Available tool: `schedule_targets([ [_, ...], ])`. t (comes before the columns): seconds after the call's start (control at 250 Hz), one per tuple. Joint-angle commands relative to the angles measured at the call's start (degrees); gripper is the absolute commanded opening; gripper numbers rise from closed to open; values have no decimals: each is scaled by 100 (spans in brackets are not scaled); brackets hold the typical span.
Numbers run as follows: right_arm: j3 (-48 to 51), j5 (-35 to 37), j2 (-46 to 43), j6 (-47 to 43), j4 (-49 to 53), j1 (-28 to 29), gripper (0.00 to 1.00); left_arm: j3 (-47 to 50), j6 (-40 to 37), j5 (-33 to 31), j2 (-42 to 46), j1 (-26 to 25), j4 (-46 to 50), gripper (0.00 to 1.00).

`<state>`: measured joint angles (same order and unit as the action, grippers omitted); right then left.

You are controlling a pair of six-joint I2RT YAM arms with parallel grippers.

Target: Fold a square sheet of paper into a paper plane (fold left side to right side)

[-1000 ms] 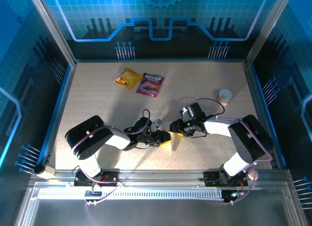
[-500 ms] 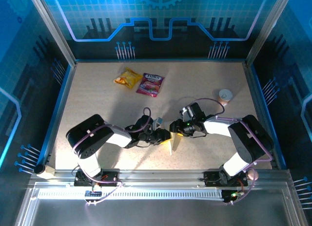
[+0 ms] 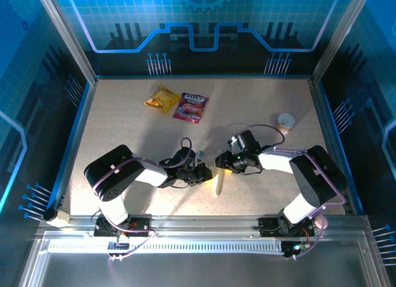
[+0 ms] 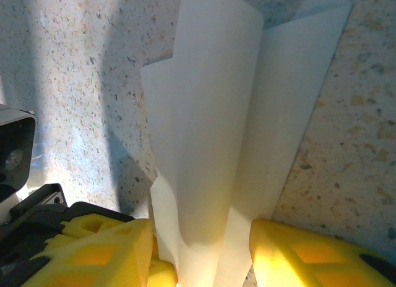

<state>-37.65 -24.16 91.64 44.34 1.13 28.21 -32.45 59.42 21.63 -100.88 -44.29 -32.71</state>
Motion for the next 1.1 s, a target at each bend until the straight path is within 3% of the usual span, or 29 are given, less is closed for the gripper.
schedule_targets([
  [0.0,94,298,443,-171,194,263,48,-54,-194,-98,87,34,213,7],
  [0.695,51,231,290,-137,199,308,48,-370,-402,-172,-195,-96,585,3],
  [1.095,173,127,-50,39,90,245,48,-238,-361,-543,-180,-376,952,2],
])
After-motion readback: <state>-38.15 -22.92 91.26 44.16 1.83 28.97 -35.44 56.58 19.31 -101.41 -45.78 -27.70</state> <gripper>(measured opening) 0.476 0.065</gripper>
